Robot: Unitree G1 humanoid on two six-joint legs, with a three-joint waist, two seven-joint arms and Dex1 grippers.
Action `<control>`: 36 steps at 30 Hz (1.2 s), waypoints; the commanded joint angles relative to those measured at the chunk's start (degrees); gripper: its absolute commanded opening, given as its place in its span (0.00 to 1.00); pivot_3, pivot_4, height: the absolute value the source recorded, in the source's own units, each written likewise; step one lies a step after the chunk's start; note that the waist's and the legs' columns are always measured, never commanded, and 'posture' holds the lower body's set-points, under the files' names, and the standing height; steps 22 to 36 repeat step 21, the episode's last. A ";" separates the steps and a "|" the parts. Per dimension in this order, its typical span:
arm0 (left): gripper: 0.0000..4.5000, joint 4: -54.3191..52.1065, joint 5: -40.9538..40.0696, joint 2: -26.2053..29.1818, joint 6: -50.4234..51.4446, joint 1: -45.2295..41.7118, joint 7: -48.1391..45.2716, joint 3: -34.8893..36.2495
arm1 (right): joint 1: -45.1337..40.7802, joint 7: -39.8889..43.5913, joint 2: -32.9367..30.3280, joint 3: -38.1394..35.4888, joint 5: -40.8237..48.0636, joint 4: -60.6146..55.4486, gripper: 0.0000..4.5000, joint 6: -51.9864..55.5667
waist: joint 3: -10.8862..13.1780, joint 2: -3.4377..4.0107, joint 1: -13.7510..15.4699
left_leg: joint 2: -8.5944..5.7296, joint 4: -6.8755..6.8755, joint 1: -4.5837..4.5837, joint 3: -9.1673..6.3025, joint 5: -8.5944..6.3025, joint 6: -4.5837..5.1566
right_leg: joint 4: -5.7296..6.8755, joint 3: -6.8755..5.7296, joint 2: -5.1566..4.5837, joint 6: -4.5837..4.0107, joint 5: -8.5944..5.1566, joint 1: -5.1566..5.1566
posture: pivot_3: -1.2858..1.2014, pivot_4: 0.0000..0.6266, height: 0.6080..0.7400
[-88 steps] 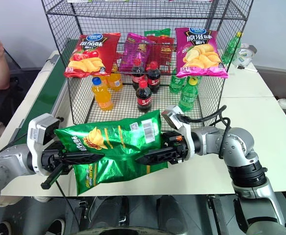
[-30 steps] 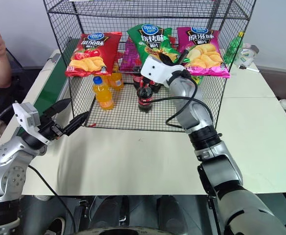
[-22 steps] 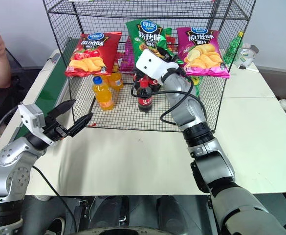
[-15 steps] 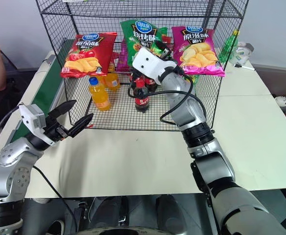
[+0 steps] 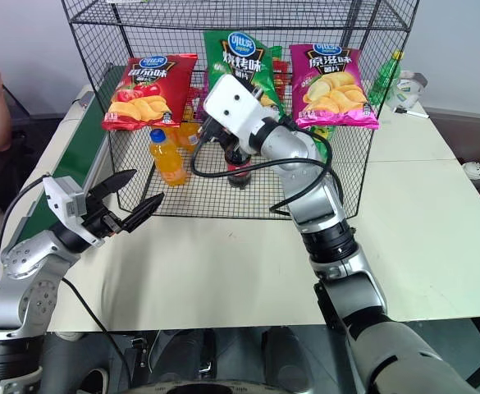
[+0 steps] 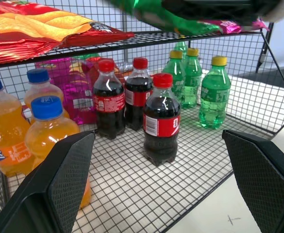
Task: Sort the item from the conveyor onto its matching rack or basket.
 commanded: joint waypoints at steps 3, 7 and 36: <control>1.00 -1.21 -0.47 1.77 -1.11 1.00 -0.93 2.71 | 4.60 12.91 -1.86 -11.84 26.18 -14.43 0.82 11.40 | 0.00 0.00 0.20 | -0.01 0.00 -0.01 -0.03 -0.02 0.03 | -0.06 -0.06 -0.05 0.00 0.00 0.06 | 0.52 0.24 0.99; 1.00 -2.05 -2.55 3.60 1.69 2.21 -0.08 5.78 | 11.84 18.24 -7.89 -18.02 36.37 -18.10 0.82 15.13 | 0.00 0.00 0.08 | -0.01 -0.02 0.00 -0.08 -0.04 0.06 | -0.14 -0.11 -0.06 0.00 0.00 0.13 | 0.52 0.24 0.99; 1.00 3.02 -1.83 13.53 4.17 9.91 -5.37 14.49 | 43.05 33.98 -28.79 -28.23 38.21 -9.34 0.82 -0.60 | 0.01 0.02 0.32 | -0.01 -0.09 0.30 -0.10 -0.08 0.13 | -0.44 -0.14 -0.06 -0.02 -0.01 0.55 | 0.52 0.24 0.99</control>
